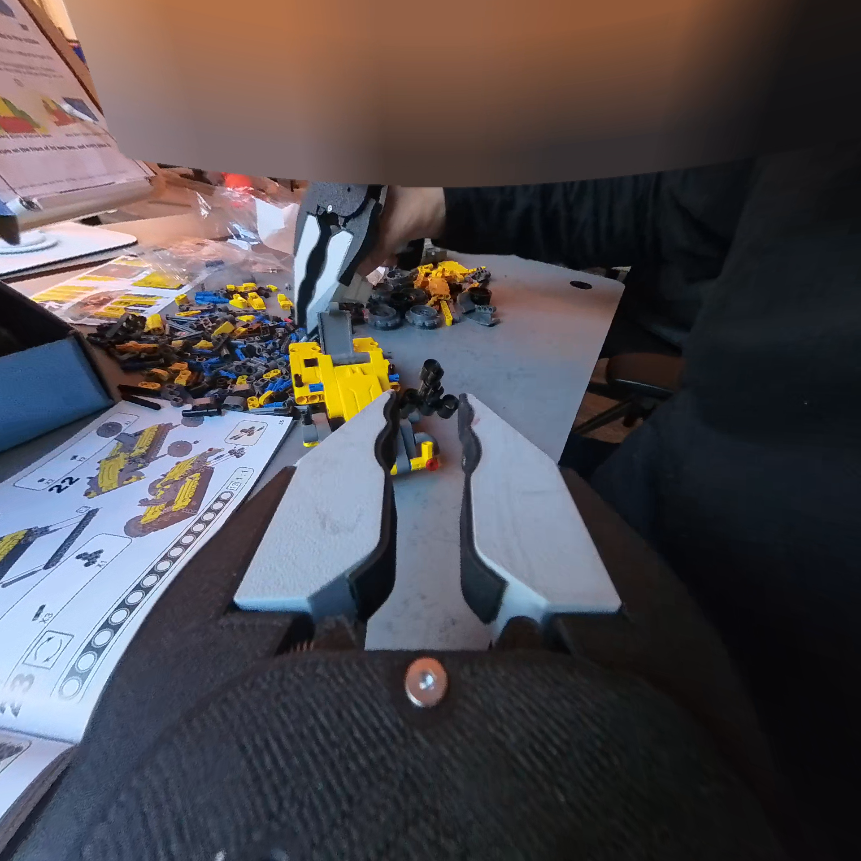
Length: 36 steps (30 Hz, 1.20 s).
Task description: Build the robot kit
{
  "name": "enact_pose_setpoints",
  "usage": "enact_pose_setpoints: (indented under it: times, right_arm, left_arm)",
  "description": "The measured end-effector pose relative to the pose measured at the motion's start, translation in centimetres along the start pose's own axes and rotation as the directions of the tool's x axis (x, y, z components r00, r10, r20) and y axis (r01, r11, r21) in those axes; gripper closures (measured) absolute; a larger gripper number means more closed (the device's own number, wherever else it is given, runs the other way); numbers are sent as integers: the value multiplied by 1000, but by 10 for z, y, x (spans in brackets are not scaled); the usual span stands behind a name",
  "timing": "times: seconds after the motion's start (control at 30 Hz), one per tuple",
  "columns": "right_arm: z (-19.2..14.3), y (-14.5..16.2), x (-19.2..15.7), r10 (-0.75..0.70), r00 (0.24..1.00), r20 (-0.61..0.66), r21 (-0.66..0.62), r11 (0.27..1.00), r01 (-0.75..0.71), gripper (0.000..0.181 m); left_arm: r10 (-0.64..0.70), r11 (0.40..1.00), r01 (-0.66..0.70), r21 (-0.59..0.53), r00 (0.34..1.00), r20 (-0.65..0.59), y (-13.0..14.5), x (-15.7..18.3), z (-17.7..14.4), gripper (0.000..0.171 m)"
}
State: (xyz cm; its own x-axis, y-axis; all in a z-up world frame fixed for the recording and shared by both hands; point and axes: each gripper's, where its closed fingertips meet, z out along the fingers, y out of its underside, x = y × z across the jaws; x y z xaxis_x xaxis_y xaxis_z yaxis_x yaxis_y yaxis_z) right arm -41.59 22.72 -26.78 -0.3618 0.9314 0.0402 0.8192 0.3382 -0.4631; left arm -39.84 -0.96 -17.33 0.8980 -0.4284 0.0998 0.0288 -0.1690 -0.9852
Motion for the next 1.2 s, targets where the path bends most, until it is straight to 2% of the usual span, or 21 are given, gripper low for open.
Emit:
enact_pose_setpoints:
  times: [0.1, 0.33, 0.57, 0.73, 0.83, 1.03, 1.2]
  right_arm:
    - [1, 0, -3, -15, 1000, 28, 14, 1000, 14, 173]
    - [-1, 0, -1, -41, 999, 33, 38, 998, 40, 174]
    - [-18, -1, -6, -38, 999, 7, 67, 997, 37, 174]
    - [-42, 1, -31, -22, 1000, -1, 132, 991, 22, 173]
    - [-50, 8, -57, 10, 999, 41, 153, 988, -16, 173]
    - [-48, 36, -95, 78, 994, 71, 114, 990, -86, 173]
    - [-45, 42, -110, 118, 989, 91, 102, 987, -128, 173]
  left_arm:
    - [-13, 1000, 13, 12, 1000, -5, -1, -1, -1, 150]
    - [-11, 1000, 11, 5, 1000, -7, 0, 0, -1, 151]
    - [11, 1000, -11, -13, 1000, 7, 2, 0, 2, 150]
    - [18, 1000, -17, -21, 1000, 19, 3, 0, 2, 150]
    - [28, 999, -27, -20, 999, 23, 3, 0, 2, 150]
    - [28, 999, -27, -21, 999, 17, 5, 3, 1, 150]
    - [4, 1000, -4, -6, 1000, 7, 4, 2, -2, 150]
